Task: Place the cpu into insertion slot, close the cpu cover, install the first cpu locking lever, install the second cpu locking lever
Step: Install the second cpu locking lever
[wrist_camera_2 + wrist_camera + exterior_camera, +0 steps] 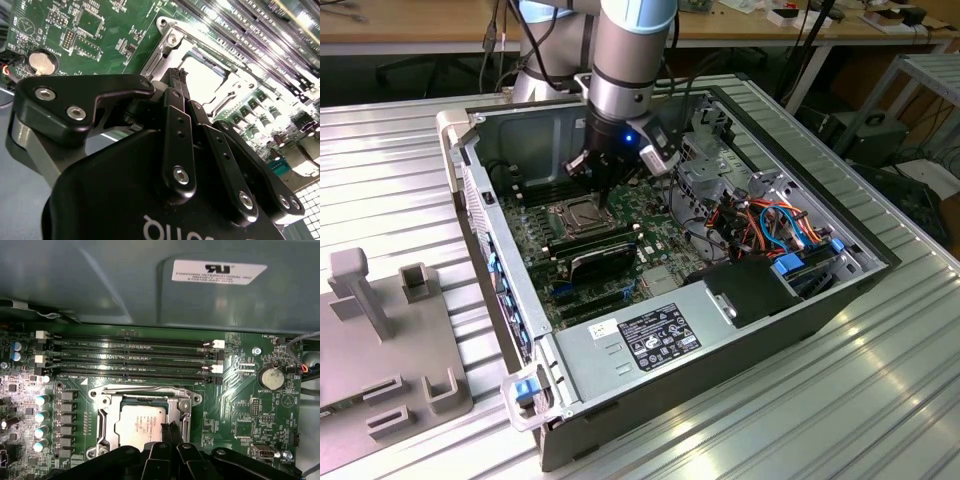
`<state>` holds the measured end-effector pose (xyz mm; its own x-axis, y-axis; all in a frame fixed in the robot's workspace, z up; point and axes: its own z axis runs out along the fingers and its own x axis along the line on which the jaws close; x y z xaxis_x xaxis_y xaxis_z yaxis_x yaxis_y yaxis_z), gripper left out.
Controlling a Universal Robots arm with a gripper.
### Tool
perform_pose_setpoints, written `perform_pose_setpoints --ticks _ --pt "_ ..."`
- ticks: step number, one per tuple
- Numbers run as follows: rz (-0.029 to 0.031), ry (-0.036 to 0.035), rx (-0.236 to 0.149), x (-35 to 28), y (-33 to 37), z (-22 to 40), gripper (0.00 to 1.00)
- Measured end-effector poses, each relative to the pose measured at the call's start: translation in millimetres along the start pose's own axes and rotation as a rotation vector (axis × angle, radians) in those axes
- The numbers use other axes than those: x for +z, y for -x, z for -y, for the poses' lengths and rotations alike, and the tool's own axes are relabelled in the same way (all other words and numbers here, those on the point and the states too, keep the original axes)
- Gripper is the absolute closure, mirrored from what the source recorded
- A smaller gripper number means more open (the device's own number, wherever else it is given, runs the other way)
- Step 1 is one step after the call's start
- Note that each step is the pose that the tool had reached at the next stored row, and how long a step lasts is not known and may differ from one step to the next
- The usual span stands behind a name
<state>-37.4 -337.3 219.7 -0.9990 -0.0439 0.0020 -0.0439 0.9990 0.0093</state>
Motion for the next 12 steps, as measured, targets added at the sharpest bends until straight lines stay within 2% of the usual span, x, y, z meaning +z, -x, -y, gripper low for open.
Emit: perform_pose_setpoints --ticks 5,8,10,12 --pt "-0.0053 -0.0046 0.000 -0.2 0.2 6.7 0.89" --pt "-0.0099 -0.0128 0.000 -0.3 0.0 11.8 0.89" --pt "-0.0109 -0.0145 0.000 -0.3 0.0 13.8 0.89" --pt "-0.0117 -0.0154 0.000 -0.4 -0.4 20.2 0.89"
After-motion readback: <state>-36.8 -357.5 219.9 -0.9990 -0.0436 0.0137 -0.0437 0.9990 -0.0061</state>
